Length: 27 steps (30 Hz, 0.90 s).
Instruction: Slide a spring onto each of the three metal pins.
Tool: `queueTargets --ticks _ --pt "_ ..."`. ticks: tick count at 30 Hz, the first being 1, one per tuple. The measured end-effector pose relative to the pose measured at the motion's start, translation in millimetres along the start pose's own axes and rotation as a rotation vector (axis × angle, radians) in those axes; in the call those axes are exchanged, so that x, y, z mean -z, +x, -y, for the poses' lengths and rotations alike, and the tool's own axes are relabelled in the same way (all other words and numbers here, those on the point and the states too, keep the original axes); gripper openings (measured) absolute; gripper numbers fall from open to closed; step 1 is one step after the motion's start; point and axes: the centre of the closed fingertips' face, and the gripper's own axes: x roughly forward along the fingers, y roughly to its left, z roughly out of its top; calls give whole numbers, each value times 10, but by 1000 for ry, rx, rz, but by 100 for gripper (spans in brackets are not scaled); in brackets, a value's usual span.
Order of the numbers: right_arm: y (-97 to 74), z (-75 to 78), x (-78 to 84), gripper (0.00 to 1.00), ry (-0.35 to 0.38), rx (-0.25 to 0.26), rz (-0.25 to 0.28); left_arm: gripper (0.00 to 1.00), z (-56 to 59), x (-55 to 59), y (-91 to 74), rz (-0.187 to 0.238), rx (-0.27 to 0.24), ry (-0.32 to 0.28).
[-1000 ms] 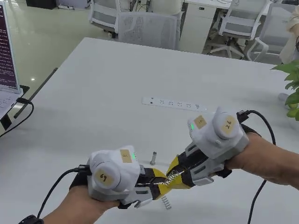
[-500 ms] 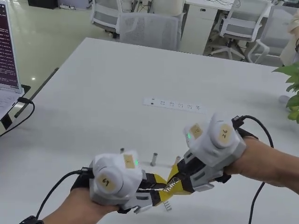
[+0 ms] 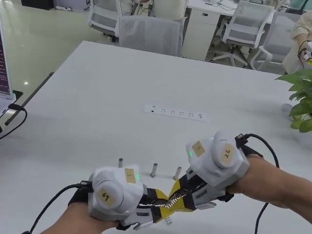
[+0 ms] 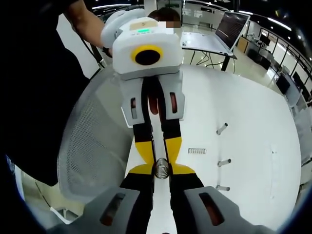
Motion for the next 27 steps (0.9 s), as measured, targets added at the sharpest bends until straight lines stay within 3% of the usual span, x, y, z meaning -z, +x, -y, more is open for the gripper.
queueTargets --ticks 16,27 --pt "60 49 -11 8 -14 12 -8 3 -55 57 -13 8 -29 -24" --pt "72 137 -16 8 6 27 0 6 -176 131 -95 0 -69 -56"
